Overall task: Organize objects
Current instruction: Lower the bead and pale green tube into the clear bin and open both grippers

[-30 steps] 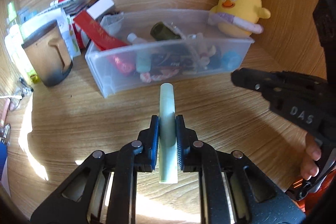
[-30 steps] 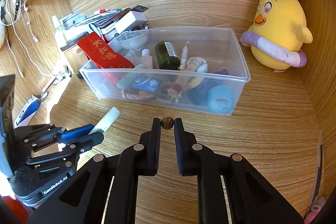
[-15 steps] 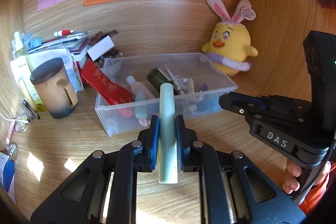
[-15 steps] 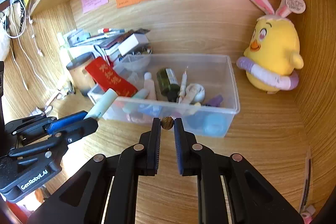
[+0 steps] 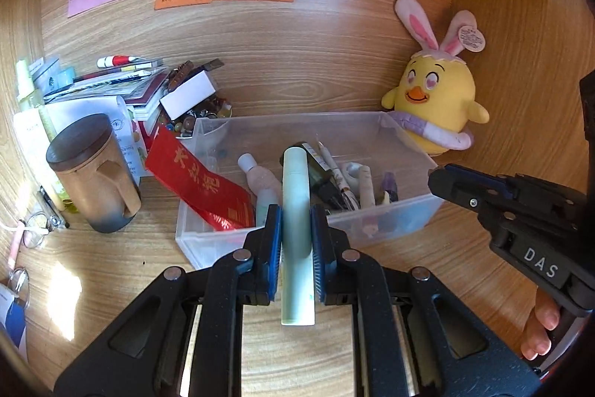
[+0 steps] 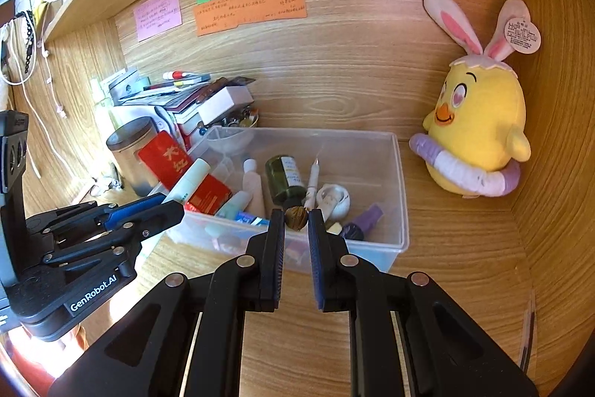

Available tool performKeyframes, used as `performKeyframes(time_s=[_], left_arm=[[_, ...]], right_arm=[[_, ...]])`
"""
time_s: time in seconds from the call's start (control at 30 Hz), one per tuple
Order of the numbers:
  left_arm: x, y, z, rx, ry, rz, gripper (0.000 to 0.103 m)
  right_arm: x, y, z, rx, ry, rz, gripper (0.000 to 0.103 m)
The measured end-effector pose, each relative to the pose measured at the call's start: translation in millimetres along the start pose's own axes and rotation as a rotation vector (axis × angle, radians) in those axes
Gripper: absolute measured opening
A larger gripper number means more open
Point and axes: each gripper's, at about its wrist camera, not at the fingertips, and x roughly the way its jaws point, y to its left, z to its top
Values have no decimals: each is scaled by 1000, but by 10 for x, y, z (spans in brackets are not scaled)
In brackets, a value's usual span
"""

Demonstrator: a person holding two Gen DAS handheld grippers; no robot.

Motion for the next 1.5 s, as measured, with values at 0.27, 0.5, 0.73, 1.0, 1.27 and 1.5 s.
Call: performKeyframes(time_s=[0.27,0.5,0.73,1.0,1.27,1.5], left_arm=[[173,-17,185,22,20,-25,15],[395,-47,323,40,77,-83,15],[643,-42,361,43,142,-121,15],[718,-36,364,70,147,-100,15],[602,2,351,63,111,-82,26],[469,61,302,33,94,-82,27]], right_arm=[[211,-64,124,31,23,27,12],[465,-117,196,29,55,-5,12],[699,-180,141,54,112,11,12],[844,-181,118,48,138,-4,12],[860,-163,106,36,152,-9,12],[775,-176,117,46,145,3,12]])
